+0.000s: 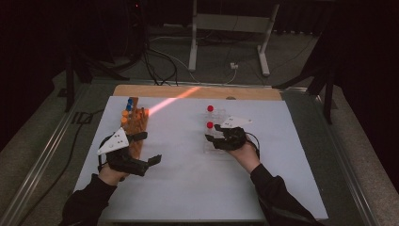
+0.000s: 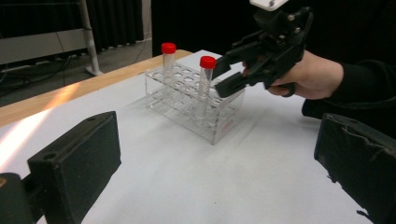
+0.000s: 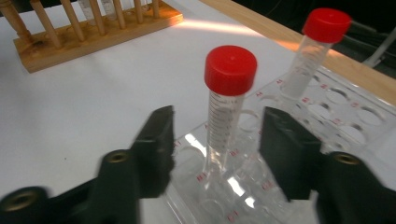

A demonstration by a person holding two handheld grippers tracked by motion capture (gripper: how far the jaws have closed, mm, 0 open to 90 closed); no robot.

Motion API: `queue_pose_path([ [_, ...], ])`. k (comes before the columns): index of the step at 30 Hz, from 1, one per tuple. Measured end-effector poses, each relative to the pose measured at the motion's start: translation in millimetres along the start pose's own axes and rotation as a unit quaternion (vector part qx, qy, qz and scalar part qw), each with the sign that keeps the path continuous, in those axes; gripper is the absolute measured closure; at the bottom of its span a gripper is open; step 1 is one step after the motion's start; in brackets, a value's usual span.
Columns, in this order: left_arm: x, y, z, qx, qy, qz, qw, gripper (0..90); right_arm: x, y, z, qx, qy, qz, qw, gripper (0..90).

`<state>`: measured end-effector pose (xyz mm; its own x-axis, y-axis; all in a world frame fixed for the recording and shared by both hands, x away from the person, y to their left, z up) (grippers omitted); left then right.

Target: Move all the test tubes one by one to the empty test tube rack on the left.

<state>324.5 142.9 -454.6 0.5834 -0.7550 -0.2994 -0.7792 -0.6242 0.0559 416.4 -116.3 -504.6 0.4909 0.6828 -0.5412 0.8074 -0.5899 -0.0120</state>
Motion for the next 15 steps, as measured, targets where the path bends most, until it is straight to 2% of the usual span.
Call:
queue_pose_path([
  [2,-0.2,0.3,-0.3,-0.001,0.001,0.002,1.0,1.5,3.7,-0.8,-1.8,0.002,0.003,-0.006,1.0,52.4],
  [6,-0.4,0.2,-0.3,-0.002,0.001,0.002,1.0,1.5,9.5,-0.2,-2.5,-0.008,-0.007,0.007,0.9999,63.1],
  [10,-1.0,0.3,-1.5,-0.003,0.004,0.002,1.0,1.5,10.1,2.0,-3.0,-0.003,-0.006,0.019,0.9998,73.5],
  [15,0.1,0.4,-1.0,-0.004,0.003,0.003,1.0,1.5,5.7,2.0,-5.6,-0.003,0.001,0.016,0.9999,74.4],
])
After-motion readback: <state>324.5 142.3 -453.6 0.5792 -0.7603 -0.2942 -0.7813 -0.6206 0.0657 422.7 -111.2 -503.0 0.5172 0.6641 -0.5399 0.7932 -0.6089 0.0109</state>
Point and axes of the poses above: each handheld gripper's, and its own axes: x roughly forward along the jaws, z roughly out of its underside, y roughly to its right, the point moved 7 cm from there along x, roughly forward along the jaws, and after that the axes turned 5 degrees about -z, right-handed, at the moved point
